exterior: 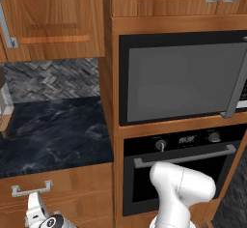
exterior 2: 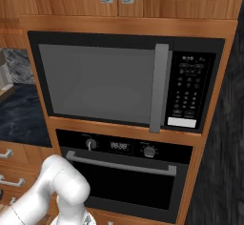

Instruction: Take the pizza cutter from the drawer on the left and place it on the dining counter for cutting.

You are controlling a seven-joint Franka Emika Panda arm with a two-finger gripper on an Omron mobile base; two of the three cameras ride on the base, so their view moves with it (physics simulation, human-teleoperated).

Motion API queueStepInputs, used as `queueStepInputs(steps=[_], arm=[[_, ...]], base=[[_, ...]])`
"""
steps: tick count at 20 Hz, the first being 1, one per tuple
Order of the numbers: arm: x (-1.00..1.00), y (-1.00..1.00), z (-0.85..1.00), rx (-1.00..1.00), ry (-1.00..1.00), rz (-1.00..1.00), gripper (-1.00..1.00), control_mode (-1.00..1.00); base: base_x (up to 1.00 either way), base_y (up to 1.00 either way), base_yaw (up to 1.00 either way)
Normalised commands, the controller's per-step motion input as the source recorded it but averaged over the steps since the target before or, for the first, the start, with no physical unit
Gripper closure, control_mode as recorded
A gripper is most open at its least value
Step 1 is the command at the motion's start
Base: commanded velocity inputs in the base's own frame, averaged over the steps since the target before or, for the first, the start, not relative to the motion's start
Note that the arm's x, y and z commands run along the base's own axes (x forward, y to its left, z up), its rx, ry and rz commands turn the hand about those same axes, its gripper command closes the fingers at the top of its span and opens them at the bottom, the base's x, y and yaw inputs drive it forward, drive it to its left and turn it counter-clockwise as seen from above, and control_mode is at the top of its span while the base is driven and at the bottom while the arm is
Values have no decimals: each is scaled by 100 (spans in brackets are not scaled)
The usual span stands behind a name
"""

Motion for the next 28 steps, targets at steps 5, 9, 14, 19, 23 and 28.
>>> queueStepInputs(steps=[5, 9, 14, 19, 23, 28], arm=[[17, 42, -40, 0, 0, 0, -100, -100], [27, 10, -36, 0, 0, 0, -100, -100], [18, 1, -19, 0, -4, 0, -100, -100], [13, -2, -7, 0, -10, 0, -100, -100], [0, -14, -20, 0, -10, 0, -100, -100], [0, -15, -31, 0, -10, 0, -100, -100]], base=[[0, 0, 0], [0, 0, 0], [0, 0, 0], [0, 0, 0], [0, 0, 0], [0, 0, 0]])
